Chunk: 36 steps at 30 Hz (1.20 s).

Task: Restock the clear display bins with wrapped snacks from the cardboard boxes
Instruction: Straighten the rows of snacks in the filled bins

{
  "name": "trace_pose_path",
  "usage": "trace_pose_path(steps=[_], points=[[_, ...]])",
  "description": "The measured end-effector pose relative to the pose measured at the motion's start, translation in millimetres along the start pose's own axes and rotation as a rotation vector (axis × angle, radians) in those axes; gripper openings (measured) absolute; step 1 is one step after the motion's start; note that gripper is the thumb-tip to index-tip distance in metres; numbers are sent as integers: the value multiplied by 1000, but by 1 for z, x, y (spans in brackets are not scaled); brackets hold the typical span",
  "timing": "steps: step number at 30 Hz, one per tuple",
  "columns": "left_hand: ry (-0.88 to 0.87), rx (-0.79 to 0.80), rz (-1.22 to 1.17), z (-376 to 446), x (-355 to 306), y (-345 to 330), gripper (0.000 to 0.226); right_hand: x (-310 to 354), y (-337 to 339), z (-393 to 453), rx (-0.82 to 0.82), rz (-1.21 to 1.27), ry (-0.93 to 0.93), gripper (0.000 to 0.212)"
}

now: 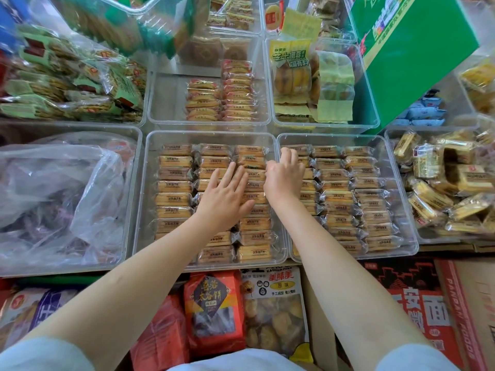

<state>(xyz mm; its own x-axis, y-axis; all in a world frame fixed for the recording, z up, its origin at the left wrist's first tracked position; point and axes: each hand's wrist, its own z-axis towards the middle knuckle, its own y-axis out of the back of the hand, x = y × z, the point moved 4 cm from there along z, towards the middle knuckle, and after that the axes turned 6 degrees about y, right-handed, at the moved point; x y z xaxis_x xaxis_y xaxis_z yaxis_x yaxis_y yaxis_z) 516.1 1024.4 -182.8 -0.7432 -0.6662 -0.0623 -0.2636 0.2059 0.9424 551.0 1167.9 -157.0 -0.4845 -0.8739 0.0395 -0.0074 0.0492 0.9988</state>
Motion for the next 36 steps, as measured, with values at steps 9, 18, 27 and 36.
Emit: trace_pose_path(steps=[9, 18, 27, 36], points=[[4, -19, -60, -11, 3, -5, 76, -5, -6, -6, -143, 127, -72, 7], [28, 3, -32, -8, -2, -8, 78, -5, -14, -17, 150, 88, -63, 54], [5, -17, -19, -11, 5, 1, 73, -5, -12, -5, 72, 185, -101, 39], [-11, -69, -42, 24, 2, 26, 70, -1, -9, 14, -95, 65, -75, 26]])
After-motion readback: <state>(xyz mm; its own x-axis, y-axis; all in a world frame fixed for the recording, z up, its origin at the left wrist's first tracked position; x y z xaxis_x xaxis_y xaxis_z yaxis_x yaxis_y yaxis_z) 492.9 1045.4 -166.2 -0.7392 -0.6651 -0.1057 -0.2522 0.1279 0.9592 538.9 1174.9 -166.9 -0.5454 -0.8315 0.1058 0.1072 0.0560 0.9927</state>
